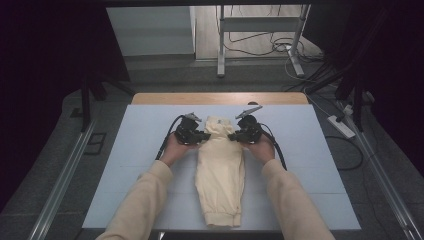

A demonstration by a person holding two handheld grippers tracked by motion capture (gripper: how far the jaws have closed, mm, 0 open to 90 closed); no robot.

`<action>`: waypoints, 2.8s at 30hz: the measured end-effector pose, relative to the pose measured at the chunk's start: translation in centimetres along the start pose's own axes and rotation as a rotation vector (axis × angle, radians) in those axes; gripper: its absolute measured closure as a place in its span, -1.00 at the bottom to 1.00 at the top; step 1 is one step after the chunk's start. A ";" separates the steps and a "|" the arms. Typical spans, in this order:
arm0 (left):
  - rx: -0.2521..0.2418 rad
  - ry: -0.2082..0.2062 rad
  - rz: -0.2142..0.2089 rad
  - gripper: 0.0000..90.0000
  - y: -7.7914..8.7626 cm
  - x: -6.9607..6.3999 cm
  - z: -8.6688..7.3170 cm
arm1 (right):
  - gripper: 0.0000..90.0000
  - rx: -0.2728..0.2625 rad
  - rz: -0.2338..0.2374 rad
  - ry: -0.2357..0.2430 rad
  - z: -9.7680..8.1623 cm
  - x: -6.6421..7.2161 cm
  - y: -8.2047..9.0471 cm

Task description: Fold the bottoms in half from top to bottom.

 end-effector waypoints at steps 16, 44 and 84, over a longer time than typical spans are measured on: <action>-0.037 -0.023 0.001 0.81 2.0 -0.5 1.7 | 0.73 -0.061 -0.030 0.027 1.9 0.3 2.2; -0.123 -0.074 0.042 0.81 6.1 -1.4 6.0 | 0.74 -0.178 -0.112 0.061 6.3 0.1 6.5; -0.166 -0.113 0.066 0.81 7.5 -0.3 9.6 | 0.76 -0.213 -0.156 0.075 8.6 -1.4 8.0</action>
Point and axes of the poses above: each handheld gripper's, and its own axes: y roughly backward along the jaws, z roughly out of its top, x roughly to its left, the point moved 10 cm from there along -y, roughly forward along the jaws, and after that the axes turned 3 degrees about -z, right-handed, at the moved point
